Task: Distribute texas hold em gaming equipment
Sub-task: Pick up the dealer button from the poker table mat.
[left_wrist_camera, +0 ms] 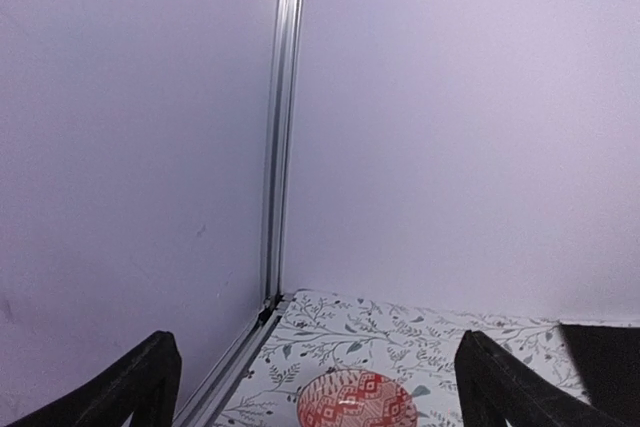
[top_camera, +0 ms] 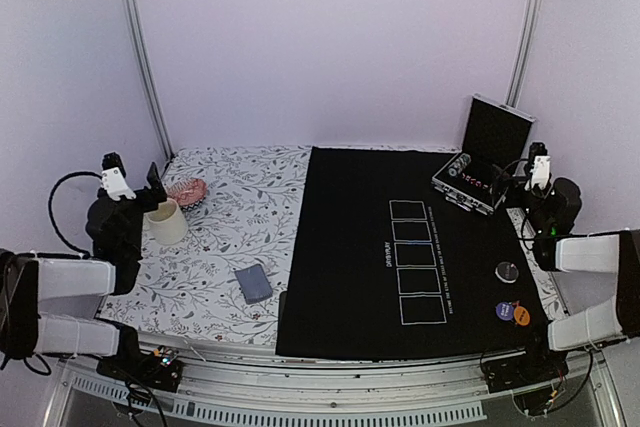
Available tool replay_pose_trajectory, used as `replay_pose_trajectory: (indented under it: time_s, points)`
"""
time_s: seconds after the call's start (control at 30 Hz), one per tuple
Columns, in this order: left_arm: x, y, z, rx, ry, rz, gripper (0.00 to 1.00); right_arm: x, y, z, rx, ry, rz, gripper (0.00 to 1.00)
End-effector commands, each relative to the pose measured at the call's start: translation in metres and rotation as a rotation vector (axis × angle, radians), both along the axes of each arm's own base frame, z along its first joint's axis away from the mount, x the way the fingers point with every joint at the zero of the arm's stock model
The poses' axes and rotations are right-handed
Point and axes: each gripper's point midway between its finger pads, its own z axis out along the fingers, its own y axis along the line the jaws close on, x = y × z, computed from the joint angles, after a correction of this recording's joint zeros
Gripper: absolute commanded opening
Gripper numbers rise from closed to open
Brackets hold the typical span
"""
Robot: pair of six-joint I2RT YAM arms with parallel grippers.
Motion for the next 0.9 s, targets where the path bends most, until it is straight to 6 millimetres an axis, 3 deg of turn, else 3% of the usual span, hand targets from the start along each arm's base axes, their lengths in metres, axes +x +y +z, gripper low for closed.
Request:
replay_pose_trajectory:
  time_s: [0.0, 0.1, 0.2, 0.3, 0.4, 0.53, 0.63, 0.77, 0.87]
  points:
    - [-0.004, -0.025, 0.051, -0.097, -0.091, -0.127, 0.98, -0.012, 0.015, 0.066, 0.112, -0.055, 0.087, 0.99]
    - [0.003, -0.052, 0.082, -0.136, -0.065, -0.251, 0.98, -0.024, 0.030, 0.100, 0.161, -0.056, 0.180, 0.99]
    - [0.010, -0.085, 0.100, -0.163, 0.026, -0.391, 0.98, -0.037, 0.051, 0.123, 0.165, -0.023, 0.301, 0.99]
    - [0.008, -0.127, 0.105, -0.159, 0.102, -0.555, 0.98, -0.047, 0.066, 0.132, 0.186, 0.059, 0.390, 0.99]
    - [-0.001, -0.172, 0.108, -0.134, 0.191, -0.727, 0.98, -0.048, 0.067, 0.127, 0.229, 0.191, 0.379, 0.99]
    - [-0.023, -0.227, 0.112, -0.027, 0.332, -0.947, 0.98, -0.042, 0.038, 0.088, 0.227, 0.446, 0.157, 0.99]
    - [-0.043, -0.259, 0.101, 0.057, 0.458, -1.074, 0.98, -0.051, 0.009, 0.045, 0.209, 0.642, -0.044, 0.99]
    - [-0.059, -0.278, 0.069, 0.127, 0.601, -1.150, 0.98, -0.073, -0.029, -0.017, 0.146, 0.892, -0.299, 0.99]
    - [-0.062, -0.280, 0.048, 0.142, 0.658, -1.155, 0.98, -0.082, -0.036, -0.043, 0.162, 1.010, -0.377, 0.99]
